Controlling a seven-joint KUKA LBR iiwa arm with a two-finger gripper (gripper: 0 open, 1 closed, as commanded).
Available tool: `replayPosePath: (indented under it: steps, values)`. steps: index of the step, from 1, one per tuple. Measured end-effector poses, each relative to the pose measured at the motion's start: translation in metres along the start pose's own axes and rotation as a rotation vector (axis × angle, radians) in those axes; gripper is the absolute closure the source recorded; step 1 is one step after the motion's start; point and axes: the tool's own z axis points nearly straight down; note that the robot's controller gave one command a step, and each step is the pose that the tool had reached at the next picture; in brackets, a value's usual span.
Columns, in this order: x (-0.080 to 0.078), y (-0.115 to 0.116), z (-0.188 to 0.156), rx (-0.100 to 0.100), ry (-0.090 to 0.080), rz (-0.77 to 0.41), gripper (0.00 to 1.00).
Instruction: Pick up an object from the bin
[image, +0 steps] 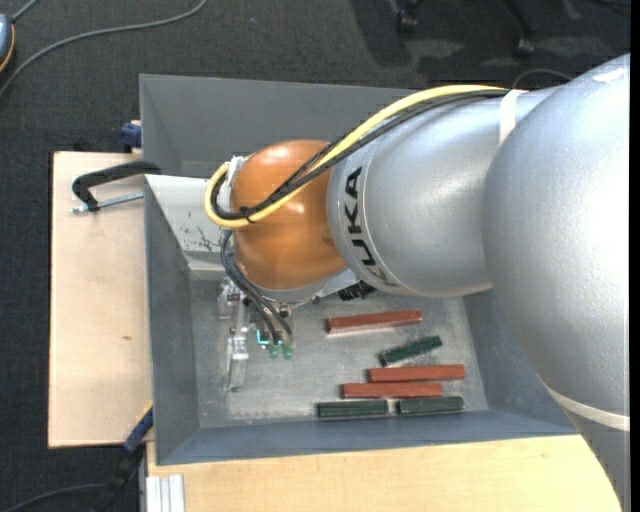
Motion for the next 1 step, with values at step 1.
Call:
replayPosePath:
  steps: [1]
  values:
    - [-0.0207,-0.0128,0.0780,0.002,-0.002,-0.299,0.00]
